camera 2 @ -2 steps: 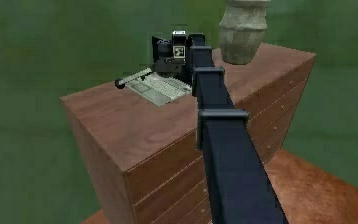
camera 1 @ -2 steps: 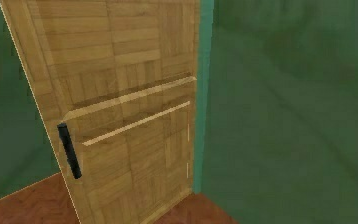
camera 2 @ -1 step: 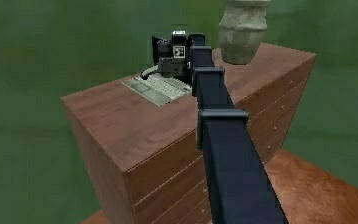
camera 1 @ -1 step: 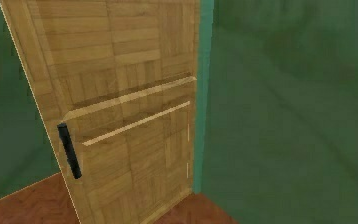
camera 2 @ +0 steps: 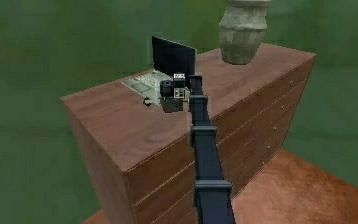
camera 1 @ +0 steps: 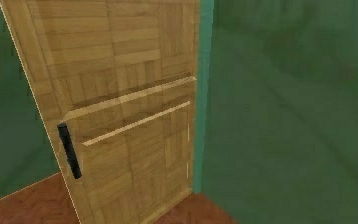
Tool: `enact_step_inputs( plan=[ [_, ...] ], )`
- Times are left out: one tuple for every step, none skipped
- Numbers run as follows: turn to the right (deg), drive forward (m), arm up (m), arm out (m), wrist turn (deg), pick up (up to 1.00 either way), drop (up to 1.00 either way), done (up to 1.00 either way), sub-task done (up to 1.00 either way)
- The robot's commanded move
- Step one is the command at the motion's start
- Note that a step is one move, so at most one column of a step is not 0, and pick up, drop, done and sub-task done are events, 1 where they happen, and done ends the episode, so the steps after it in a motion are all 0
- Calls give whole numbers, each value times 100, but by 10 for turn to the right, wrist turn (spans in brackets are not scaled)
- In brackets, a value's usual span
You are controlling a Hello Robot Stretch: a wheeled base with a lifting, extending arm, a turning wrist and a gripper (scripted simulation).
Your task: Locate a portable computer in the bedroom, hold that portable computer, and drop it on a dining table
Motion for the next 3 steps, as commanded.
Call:
enact_step_inputs(
  plan=[
    [0, 0, 0, 0, 0, 100, 0, 0, 0],
    [0, 0, 10, 0, 0, 0, 0, 0, 0],
    [0, 0, 2, 0, 0, 0, 0, 0, 0]
  ],
)
